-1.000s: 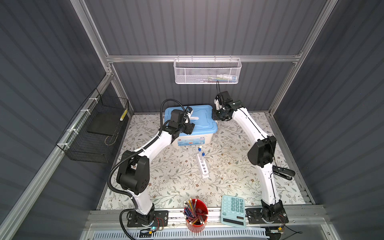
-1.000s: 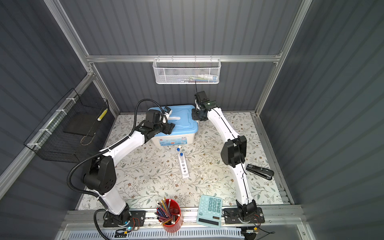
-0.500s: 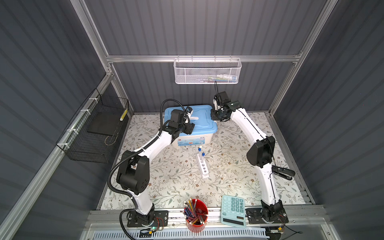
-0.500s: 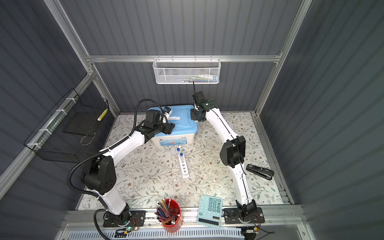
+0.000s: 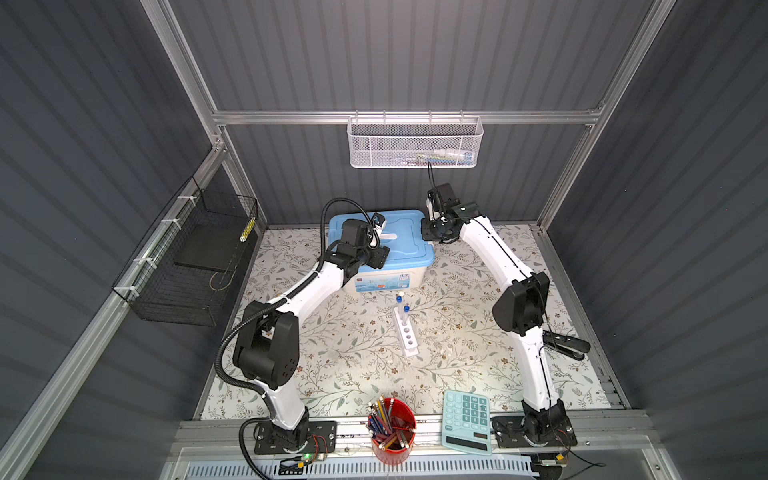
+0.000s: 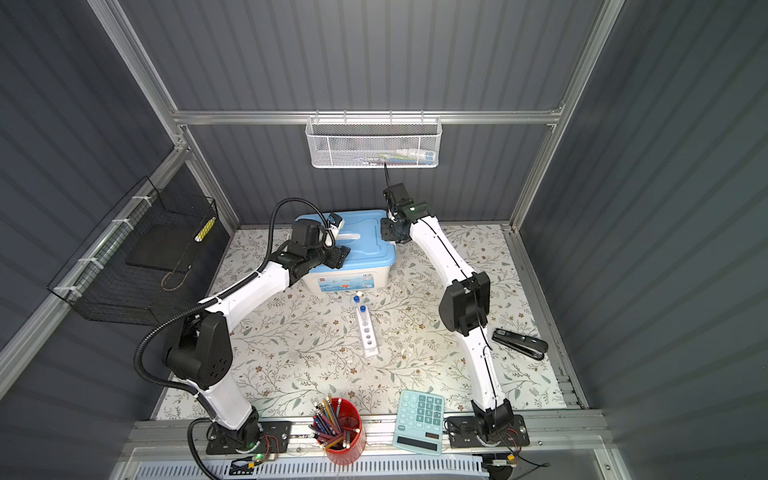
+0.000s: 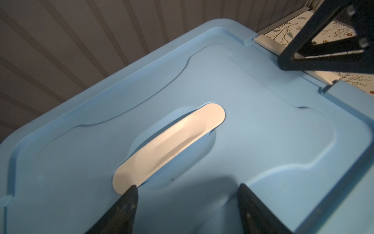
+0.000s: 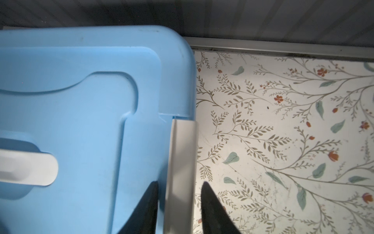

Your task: Organize the chemistry lab equipment

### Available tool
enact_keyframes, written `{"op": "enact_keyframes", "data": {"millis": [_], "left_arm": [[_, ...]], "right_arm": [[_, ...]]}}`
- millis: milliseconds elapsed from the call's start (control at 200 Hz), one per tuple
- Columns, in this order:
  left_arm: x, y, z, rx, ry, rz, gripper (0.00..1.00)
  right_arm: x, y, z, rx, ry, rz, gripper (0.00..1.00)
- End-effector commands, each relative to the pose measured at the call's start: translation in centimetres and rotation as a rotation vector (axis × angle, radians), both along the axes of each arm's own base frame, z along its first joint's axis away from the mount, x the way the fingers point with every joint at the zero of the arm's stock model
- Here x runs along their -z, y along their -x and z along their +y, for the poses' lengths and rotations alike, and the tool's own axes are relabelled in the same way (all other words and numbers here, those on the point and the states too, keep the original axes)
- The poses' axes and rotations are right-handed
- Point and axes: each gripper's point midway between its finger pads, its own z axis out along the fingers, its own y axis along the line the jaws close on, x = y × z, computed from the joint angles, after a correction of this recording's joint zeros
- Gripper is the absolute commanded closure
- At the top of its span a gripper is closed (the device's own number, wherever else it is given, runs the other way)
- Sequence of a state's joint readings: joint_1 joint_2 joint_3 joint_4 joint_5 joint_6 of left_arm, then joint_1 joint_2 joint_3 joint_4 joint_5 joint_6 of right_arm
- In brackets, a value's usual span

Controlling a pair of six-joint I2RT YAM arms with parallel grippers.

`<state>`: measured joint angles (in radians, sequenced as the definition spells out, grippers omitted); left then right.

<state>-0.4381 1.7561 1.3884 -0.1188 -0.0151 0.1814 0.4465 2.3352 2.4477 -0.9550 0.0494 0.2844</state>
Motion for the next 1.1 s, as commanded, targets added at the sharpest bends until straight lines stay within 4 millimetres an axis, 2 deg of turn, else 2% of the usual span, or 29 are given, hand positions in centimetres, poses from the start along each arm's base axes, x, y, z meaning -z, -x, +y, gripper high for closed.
{"op": "enact_keyframes", "data": {"millis": [0, 180, 380, 480, 545, 635, 735, 866, 996, 1096], "left_arm": [[-0.3, 0.6, 0.0, 0.021, -0.013, 0.014, 0.22], [-3.5, 1.4, -0.3, 0.042, 0.045, -0.032, 0.21], [-7.3, 2.7, -0.1, 0.049, 0.107, -0.086, 0.15], [-10.1, 3.4, 0.9, 0.008, 0.135, -0.133, 0.13], [-10.9, 3.8, 2.1, -0.029, 0.143, -0.142, 0.12], [-11.0, 4.0, 4.3, -0.081, 0.190, -0.104, 0.11], [-10.2, 3.8, 7.9, -0.156, 0.311, -0.035, 0.12], [-8.9, 4.0, 12.1, -0.263, 0.397, 0.027, 0.11], [-7.9, 4.3, 14.0, -0.302, 0.423, 0.075, 0.12], [-7.3, 4.3, 15.1, -0.325, 0.441, 0.104, 0.11]], "right_arm": [[3.4, 1.5, -1.3, -0.003, 0.089, 0.118, 0.61], [-0.2, 1.2, -1.6, -0.009, 0.061, 0.042, 0.57], [-2.9, 1.6, -1.1, -0.057, 0.040, -0.015, 0.52], [-4.1, 2.2, -0.3, -0.100, 0.030, -0.046, 0.50], [-4.7, 2.7, 0.4, -0.132, 0.021, -0.076, 0.47], [-5.7, 3.3, 1.5, -0.175, 0.002, -0.113, 0.44], [-6.4, 4.0, 2.8, -0.216, -0.021, -0.133, 0.41], [-6.3, 5.3, 5.2, -0.297, -0.031, -0.146, 0.39], [-5.7, 6.4, 7.7, -0.366, -0.050, -0.145, 0.37], [-4.8, 6.7, 8.7, -0.391, -0.051, -0.138, 0.36]]}}
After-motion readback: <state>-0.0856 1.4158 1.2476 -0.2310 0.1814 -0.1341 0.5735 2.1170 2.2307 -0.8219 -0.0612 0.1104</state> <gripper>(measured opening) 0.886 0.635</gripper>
